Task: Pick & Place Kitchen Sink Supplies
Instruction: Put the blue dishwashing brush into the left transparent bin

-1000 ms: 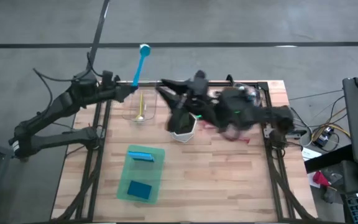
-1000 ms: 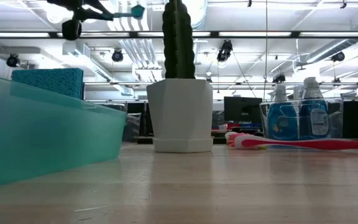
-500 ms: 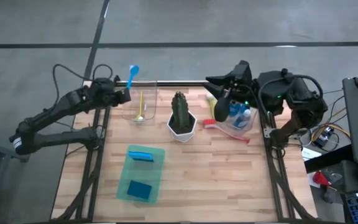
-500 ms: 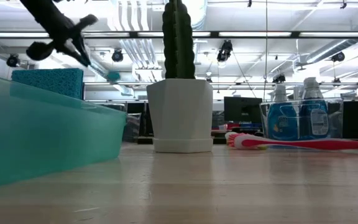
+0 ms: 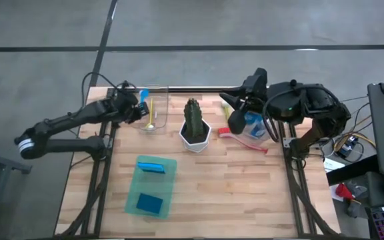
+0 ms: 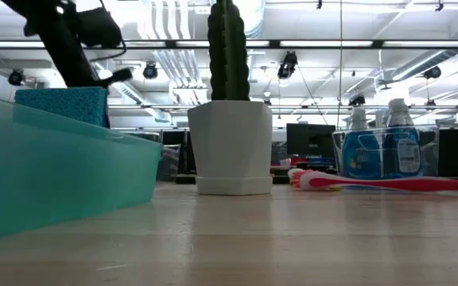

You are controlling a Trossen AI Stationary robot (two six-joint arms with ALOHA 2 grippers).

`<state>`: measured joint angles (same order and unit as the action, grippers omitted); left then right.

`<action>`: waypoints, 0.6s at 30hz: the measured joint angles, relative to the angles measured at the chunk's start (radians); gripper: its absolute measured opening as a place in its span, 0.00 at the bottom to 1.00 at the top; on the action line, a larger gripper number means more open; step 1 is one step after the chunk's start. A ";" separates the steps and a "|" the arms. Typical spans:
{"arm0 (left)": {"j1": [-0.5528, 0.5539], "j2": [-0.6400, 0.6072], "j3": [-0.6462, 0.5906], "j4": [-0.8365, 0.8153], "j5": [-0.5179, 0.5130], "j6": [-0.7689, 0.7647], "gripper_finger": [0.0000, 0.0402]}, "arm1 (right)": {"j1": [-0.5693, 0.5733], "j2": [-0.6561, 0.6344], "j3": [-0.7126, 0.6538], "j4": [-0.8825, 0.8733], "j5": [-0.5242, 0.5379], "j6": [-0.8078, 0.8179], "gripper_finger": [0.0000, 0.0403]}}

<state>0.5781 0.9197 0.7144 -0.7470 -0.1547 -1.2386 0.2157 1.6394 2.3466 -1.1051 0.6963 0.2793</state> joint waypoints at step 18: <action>0.000 0.129 -0.100 0.220 0.014 -0.091 0.07 | 0.000 -0.001 -0.001 -0.068 0.044 0.019 0.15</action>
<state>0.5781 1.0485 0.6144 -0.5270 -0.1406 -1.3293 0.2161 1.6382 2.3453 -1.1728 0.7401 0.2985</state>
